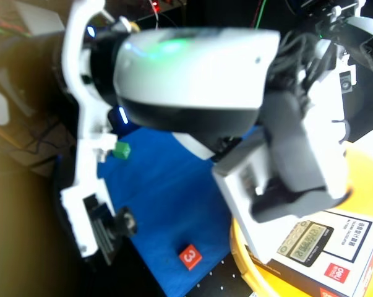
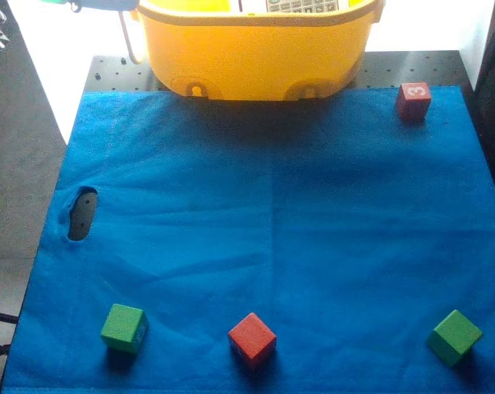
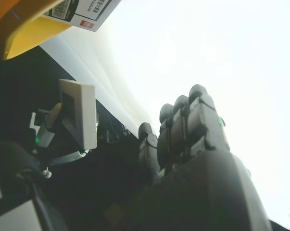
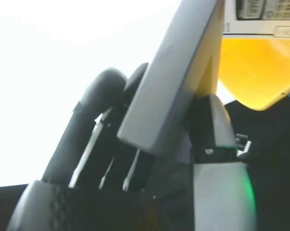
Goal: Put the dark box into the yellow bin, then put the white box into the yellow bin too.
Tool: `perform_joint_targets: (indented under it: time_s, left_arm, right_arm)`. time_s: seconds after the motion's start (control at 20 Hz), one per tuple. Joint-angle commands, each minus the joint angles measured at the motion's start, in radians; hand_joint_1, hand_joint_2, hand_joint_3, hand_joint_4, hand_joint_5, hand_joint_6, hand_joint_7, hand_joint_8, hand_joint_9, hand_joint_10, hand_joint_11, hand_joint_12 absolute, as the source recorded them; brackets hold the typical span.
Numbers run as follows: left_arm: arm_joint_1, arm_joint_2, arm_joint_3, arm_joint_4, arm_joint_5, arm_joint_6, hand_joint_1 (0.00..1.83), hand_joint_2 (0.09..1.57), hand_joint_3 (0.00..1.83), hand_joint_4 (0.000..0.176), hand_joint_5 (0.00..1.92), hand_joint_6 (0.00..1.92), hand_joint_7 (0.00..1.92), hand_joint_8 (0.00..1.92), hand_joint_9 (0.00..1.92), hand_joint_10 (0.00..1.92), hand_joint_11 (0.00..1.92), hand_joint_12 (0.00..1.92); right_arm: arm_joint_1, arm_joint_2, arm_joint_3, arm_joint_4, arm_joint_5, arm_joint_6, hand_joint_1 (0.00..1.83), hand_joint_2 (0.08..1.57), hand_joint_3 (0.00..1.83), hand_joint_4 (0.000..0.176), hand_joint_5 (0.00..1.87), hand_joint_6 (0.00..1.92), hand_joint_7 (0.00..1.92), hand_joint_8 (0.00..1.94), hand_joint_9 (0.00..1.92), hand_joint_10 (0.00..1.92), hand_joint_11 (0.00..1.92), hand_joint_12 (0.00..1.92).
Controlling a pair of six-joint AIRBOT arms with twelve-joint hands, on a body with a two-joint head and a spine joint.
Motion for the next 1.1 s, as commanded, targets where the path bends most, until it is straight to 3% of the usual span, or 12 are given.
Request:
perform_joint_targets:
  time_s: [0.0,0.05,0.1,0.2,0.25,0.3,0.35,0.4,0.7,0.85,1.05]
  left_arm:
    - [-0.017,-0.003,0.003,-0.051,-0.111,-0.007,1.06,0.69,0.00,0.176,0.18,0.00,0.14,0.00,0.06,0.00,0.00,0.00]
    - [-0.017,-0.004,0.002,-0.051,-0.111,-0.007,1.06,0.68,0.00,0.176,0.18,0.00,0.14,0.00,0.07,0.01,0.00,0.00]
    - [-0.017,-0.004,0.002,-0.050,-0.111,-0.007,1.06,0.69,0.00,0.176,0.17,0.00,0.14,0.00,0.08,0.01,0.00,0.00]
    - [-0.017,-0.004,0.002,-0.050,-0.111,-0.009,1.06,0.70,0.00,0.176,0.14,0.00,0.12,0.00,0.07,0.00,0.00,0.00]
    - [-0.017,-0.004,0.002,-0.050,-0.110,-0.010,1.06,0.70,0.00,0.176,0.12,0.00,0.11,0.00,0.06,0.00,0.00,0.00]
    - [-0.017,-0.004,0.003,-0.050,-0.109,-0.011,1.06,0.69,0.00,0.176,0.14,0.01,0.11,0.00,0.05,0.00,0.00,0.00]
    - [-0.017,-0.004,0.003,-0.050,-0.109,-0.011,1.06,0.69,0.00,0.176,0.14,0.01,0.11,0.00,0.05,0.00,0.00,0.00]
    - [-0.017,-0.003,0.003,-0.051,-0.109,-0.013,1.06,0.69,0.00,0.176,0.14,0.01,0.12,0.01,0.06,0.00,0.00,0.00]
    - [-0.009,0.011,0.000,-0.064,-0.103,-0.020,1.07,0.69,0.00,0.176,0.14,0.01,0.13,0.01,0.06,0.00,0.00,0.00]
    - [0.002,0.029,-0.007,-0.103,-0.097,-0.020,1.07,0.67,0.00,0.176,0.15,0.01,0.13,0.00,0.04,0.00,0.00,0.00]
    - [0.086,0.080,-0.045,-0.214,-0.178,-0.019,1.02,0.70,0.01,0.176,0.15,0.00,0.15,0.01,0.05,0.01,0.01,0.00]
  right_arm:
    - [0.013,-0.003,0.001,0.002,0.129,-0.005,0.95,0.89,0.00,0.143,0.34,0.00,0.57,0.02,0.58,0.05,0.32,0.87]
    - [0.013,-0.003,0.001,0.002,0.129,-0.005,0.88,0.87,0.00,0.169,0.18,0.00,0.37,0.00,0.38,0.01,0.10,0.78]
    - [0.012,-0.004,0.001,0.002,0.129,-0.005,0.85,0.86,0.00,0.175,0.12,0.00,0.26,0.00,0.27,0.00,0.02,0.65]
    - [0.011,-0.004,0.000,0.002,0.129,-0.005,0.77,0.84,0.00,0.176,0.01,0.01,0.12,0.02,0.10,0.02,0.00,0.15]
    - [0.011,-0.003,-0.001,0.002,0.129,-0.005,0.77,0.83,0.00,0.176,0.00,0.00,0.09,0.01,0.07,0.01,0.00,0.08]
    - [0.011,0.001,-0.004,0.002,0.129,-0.005,0.76,0.84,0.00,0.176,0.01,0.00,0.10,0.00,0.11,0.00,0.00,0.22]
    - [0.011,0.002,-0.005,0.003,0.129,-0.005,0.76,0.84,0.00,0.176,0.01,0.00,0.10,0.00,0.11,0.00,0.00,0.22]
    - [0.011,0.011,-0.013,0.003,0.129,-0.005,0.77,0.85,0.00,0.176,0.00,0.00,0.11,0.00,0.03,0.01,0.00,0.01]
    - [0.011,0.085,-0.054,0.026,0.129,-0.005,0.69,0.78,0.00,0.176,0.00,0.00,0.12,0.00,0.06,0.01,0.00,0.00]
    - [0.010,0.135,-0.072,0.026,0.129,-0.005,0.74,0.77,0.00,0.176,0.00,0.00,0.13,0.00,0.09,0.02,0.03,0.01]
    - [0.010,0.219,-0.122,0.062,0.129,-0.002,0.69,0.74,0.00,0.176,0.00,0.00,0.07,0.00,0.08,0.01,0.07,0.03]
